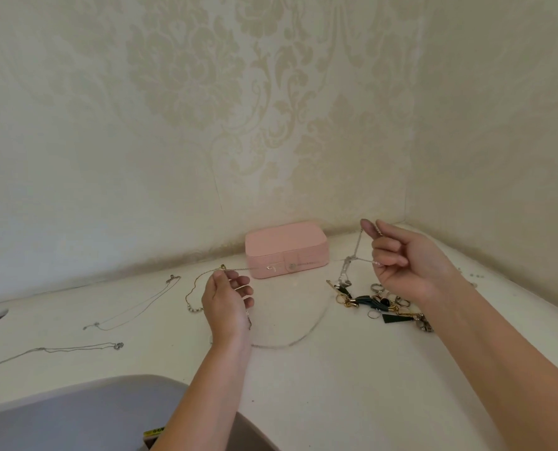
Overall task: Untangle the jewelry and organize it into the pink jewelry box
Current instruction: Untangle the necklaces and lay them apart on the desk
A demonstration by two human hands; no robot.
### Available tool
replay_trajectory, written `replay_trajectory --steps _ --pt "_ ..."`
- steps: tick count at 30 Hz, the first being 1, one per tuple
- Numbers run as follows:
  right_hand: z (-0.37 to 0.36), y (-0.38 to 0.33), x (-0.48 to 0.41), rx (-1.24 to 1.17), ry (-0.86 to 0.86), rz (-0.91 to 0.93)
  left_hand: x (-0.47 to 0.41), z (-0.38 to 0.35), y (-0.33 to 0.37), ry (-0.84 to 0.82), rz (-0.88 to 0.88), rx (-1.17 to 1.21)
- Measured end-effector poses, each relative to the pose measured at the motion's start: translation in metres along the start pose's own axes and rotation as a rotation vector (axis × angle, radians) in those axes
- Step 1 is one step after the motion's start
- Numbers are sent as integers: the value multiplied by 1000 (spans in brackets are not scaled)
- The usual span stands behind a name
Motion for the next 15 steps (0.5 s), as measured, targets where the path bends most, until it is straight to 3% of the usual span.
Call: replay_trajectory --steps 8,15 --pt "-6 -4 -2 30 -102 41 -3 1 -2 24 11 32" --pt "-30 7 5 -43 -356 -89 6 -17 2 -133 -139 -283"
Point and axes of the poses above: each hand's wrist, its own x-axis away from the middle knuckle, its own z-axis out of the back of the hand, y = z × x, the point moved 7 cm from there along -x, towards the middle knuckle, and after that the axes turned 3 degrees about -y, right-handed, at the moved point
